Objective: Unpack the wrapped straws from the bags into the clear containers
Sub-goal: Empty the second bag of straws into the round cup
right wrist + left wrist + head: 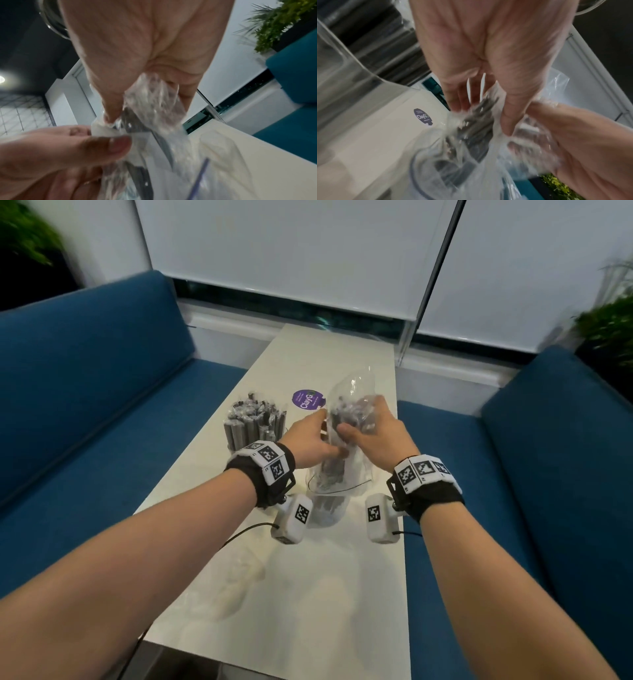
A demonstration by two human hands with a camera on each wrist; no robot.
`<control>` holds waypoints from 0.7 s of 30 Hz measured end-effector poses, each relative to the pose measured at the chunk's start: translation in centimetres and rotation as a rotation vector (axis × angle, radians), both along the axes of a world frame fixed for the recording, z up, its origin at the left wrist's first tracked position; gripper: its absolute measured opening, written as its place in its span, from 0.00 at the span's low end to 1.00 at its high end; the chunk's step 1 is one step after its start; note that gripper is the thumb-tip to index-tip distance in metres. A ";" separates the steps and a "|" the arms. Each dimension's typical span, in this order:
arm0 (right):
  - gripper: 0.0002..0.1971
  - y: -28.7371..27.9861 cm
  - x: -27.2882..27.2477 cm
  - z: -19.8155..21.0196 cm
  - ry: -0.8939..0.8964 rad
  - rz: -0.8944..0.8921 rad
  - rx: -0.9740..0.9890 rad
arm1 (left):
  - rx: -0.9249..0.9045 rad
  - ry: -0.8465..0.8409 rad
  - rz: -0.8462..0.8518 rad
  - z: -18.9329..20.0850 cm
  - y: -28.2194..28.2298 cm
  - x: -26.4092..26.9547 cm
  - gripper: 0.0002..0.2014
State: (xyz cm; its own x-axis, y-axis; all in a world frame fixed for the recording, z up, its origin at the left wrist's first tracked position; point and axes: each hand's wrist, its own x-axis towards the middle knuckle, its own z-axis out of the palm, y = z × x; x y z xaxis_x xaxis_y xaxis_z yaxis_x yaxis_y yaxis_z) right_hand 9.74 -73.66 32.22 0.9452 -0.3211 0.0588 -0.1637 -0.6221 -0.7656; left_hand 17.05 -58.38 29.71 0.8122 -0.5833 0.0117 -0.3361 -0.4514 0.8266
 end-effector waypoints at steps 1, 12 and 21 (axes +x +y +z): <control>0.28 -0.1 0.0 -0.1 0.023 0.009 -0.013 | 0.027 -0.002 0.002 0.0 0.2 0.1 0.31; 0.28 0.5 -0.6 0.6 0.006 -0.010 -0.138 | 0.082 -0.028 -0.016 1.0 1.3 0.0 0.24; 0.21 0.9 -1.2 3.1 -0.116 -0.110 -0.116 | -0.077 -0.147 0.158 3.0 2.2 -0.3 0.21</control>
